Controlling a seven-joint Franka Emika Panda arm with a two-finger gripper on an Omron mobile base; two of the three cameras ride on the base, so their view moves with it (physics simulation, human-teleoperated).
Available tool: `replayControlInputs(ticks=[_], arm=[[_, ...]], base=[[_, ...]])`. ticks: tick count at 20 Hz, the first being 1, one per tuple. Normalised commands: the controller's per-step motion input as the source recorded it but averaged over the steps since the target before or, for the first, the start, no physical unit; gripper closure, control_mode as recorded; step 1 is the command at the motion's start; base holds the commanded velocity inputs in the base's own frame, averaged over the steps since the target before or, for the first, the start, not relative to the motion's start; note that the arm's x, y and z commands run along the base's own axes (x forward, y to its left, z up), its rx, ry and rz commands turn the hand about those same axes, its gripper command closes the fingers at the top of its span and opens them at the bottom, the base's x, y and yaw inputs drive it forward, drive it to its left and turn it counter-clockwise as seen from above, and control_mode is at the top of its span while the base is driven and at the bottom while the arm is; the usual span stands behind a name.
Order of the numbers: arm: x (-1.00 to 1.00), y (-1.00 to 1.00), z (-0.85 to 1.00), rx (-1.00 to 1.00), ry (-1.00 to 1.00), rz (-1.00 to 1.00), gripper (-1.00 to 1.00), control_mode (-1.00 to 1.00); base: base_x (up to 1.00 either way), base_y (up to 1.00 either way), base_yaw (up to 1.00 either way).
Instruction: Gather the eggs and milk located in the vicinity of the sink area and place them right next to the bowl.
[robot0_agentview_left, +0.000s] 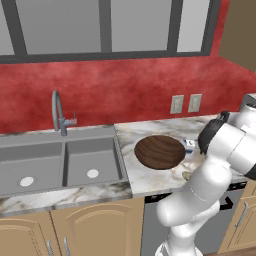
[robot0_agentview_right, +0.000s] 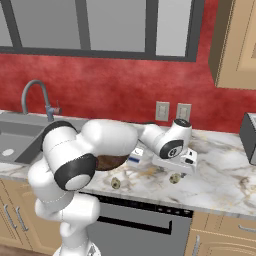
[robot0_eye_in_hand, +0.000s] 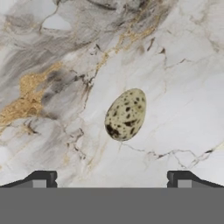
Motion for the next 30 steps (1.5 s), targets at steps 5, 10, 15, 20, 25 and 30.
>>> replayControlInputs(ticks=[5, 10, 15, 20, 25, 30], arm=[[0.26, -0.13, -0.21, -0.03, 0.0, 0.0, -1.0, -1.0], [0.16, -0.04, -0.26, -0.02, 0.0, 0.0, -1.0, -1.0], [0.02, 0.0, -0.01, 0.0, 0.0, 0.0, -1.0, -1.0], [0.03, 0.0, -0.2, 0.0, 0.0, 0.0, -1.0, -1.0], [0.04, 0.0, -0.25, 0.0, 0.0, 0.0, -1.0, -1.0], [0.02, 0.0, -0.1, 0.0, 0.0, 0.0, -1.0, -1.0]], base=[[0.0, 0.0, 0.0], [0.0, 0.0, 0.0], [0.0, 0.0, 0.0], [0.0, 0.0, 0.0], [0.0, 0.0, 0.0], [0.0, 0.0, 0.0]])
